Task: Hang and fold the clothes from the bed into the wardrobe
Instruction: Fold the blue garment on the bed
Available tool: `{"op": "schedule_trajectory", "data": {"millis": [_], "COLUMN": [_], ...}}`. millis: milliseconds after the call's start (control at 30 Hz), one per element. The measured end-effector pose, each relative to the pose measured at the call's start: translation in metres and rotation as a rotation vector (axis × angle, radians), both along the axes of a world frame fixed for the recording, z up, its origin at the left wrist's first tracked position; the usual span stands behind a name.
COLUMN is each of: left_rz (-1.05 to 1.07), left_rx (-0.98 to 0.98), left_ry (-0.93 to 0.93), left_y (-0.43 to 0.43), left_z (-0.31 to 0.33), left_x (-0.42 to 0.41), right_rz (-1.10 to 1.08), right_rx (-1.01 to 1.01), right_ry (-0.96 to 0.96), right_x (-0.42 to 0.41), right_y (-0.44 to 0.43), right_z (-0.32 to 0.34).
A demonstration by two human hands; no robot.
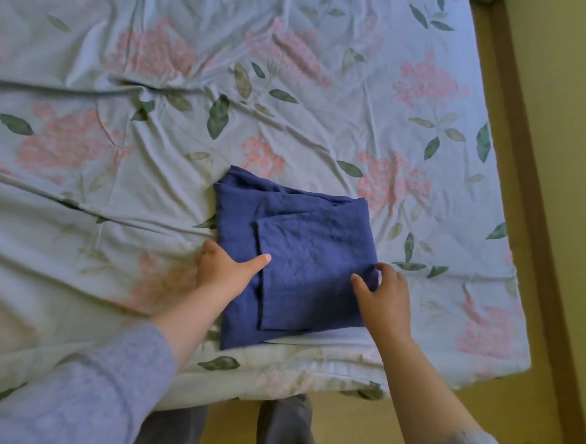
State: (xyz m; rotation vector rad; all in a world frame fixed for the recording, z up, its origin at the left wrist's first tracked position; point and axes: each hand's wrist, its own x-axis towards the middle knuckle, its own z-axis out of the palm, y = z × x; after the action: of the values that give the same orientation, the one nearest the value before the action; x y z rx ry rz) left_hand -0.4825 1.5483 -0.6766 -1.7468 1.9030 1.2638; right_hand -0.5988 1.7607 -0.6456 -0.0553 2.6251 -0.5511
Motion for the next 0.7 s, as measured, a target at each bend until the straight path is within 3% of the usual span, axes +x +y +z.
{"op": "schedule_trajectory", "data": {"millis": [100,267,367,500,700], "left_rz": [0.055,0.117,0.164,0.172,0.141], "left_rx": [0.015,0.001,0.05,0.063,0.046], "left_ry": [0.016,-0.006,0.094,0.228,0.398], "left_y": [0.006,0.02,0.03,0.034,0.026], "left_z": [-0.008,-0.02,-0.024,-0.011,0.063], "left_x": [-0.004,-0.009,-0.009,-0.01,-0.02], "right_rz": [-0.081,-0.122,-0.134,0.003,0.151], "right_rx": [-0.044,-0.097,-0.156,-0.198,-0.263], "right_ry": [-0.157,-0.239,-0.299,-0.239,-0.175], "right_x": [-0.026,-0.049,-0.053,-0.052,-0.058], "right_y": [-0.002,-0.001,-0.004,-0.01,-0.029], "right_z": [-0.014,-0.032,-0.033,-0.012,0.066]}}
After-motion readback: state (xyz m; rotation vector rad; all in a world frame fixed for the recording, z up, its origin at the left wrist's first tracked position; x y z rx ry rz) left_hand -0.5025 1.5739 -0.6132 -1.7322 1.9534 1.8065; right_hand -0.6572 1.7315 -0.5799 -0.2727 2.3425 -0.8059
